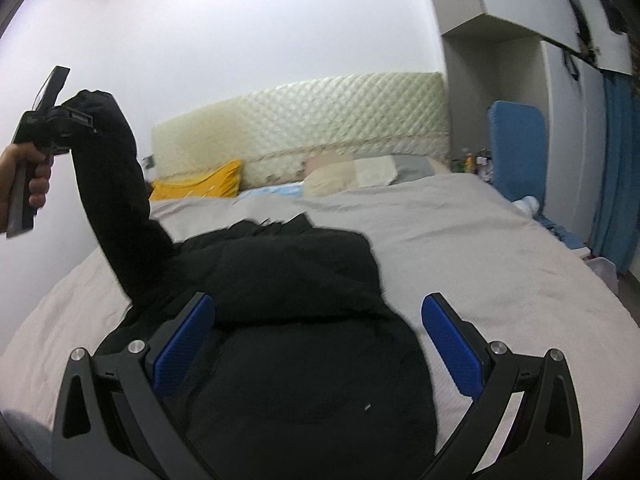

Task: Fold large clothes
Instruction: 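Lift the sleeve with the left gripper and fold it over the jacket body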

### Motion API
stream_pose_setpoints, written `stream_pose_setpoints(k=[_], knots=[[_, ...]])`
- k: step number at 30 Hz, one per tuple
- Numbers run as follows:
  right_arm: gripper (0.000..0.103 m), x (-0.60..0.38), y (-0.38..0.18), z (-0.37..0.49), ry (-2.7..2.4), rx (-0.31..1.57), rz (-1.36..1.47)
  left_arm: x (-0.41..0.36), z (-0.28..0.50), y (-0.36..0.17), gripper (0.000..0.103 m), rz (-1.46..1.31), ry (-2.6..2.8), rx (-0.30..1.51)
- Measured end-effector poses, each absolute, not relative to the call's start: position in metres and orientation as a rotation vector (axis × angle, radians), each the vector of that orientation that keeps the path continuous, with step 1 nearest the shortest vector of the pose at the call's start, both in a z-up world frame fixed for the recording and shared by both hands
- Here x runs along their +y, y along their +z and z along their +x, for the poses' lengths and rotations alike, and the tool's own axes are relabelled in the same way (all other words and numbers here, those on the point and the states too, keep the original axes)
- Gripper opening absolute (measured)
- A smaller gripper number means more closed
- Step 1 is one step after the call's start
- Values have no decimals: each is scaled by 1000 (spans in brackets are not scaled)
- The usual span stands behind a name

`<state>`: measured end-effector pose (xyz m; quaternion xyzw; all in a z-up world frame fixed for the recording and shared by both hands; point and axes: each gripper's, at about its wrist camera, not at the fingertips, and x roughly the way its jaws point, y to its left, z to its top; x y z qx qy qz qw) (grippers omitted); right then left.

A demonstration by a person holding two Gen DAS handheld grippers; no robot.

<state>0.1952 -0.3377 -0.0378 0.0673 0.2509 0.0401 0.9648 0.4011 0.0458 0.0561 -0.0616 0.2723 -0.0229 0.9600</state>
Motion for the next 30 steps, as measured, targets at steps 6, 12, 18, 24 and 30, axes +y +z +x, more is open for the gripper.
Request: stream_pose_setpoints(k=[6,12,18,24,30], knots=[[103,-348,-51,197,89,515,143,-63,430,17,10,-20,-199,608],[103,-347,-58,199,105,507,139,-146,457,-62,10,15,-335,716],[103,-359,-72,213,106,551,205,-189,488,-153,10,18,-374,831],[103,-371,-80,220,93,558,273,-189,492,-202,10,33,-378,848],[103,-364,-88,230,99,580,251,-189,507,-220,10,57,-398,899]])
